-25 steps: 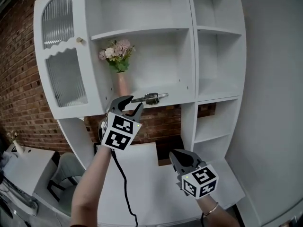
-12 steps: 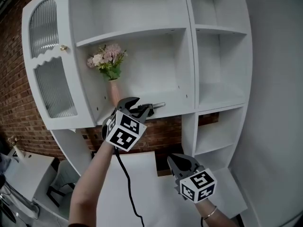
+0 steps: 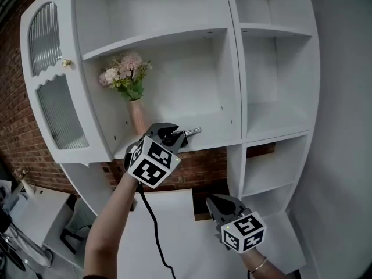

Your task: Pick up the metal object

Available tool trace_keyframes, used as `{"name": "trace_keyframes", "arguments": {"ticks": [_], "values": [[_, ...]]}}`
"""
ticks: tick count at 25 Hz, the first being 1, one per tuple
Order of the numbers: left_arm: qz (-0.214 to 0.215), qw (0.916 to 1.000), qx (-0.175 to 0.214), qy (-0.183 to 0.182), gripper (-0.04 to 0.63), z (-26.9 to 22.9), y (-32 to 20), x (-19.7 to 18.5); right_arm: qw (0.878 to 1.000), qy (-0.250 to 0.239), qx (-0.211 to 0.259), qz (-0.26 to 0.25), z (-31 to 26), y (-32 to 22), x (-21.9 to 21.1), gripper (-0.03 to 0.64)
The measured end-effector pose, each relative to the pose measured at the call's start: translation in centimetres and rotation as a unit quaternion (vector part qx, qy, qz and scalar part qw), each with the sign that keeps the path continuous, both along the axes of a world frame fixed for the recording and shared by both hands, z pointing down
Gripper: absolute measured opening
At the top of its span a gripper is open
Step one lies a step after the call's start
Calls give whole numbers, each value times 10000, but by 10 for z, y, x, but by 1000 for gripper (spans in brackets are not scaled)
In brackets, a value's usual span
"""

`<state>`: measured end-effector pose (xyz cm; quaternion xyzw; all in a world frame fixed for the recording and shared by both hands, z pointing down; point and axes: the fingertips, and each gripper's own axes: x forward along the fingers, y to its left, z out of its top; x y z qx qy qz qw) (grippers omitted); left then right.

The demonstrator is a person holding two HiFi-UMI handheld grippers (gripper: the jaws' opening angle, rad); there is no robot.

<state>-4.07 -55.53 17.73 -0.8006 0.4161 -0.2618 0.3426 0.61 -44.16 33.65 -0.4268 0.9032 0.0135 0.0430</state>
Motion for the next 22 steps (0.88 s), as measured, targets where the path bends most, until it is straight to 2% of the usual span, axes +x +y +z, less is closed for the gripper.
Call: {"name": "trace_keyframes", "arguments": {"ticks": [9,14,18,22], "values": [[10,9996,38,-266,48,2,1,5,9999,6,-64,-107,6,-5,2,6],[17,9988,315,-361,29,-6,7,5,9999,31,-79,-130,8,-4,1,6],[146,9988,472,-70,21,-20,19,5,9999,45,-70,-131,8,-4,1,5],[299,9965,624,462,18,-33,36,2,9999,47,-45,-147,5,-2,-3,6]]}}
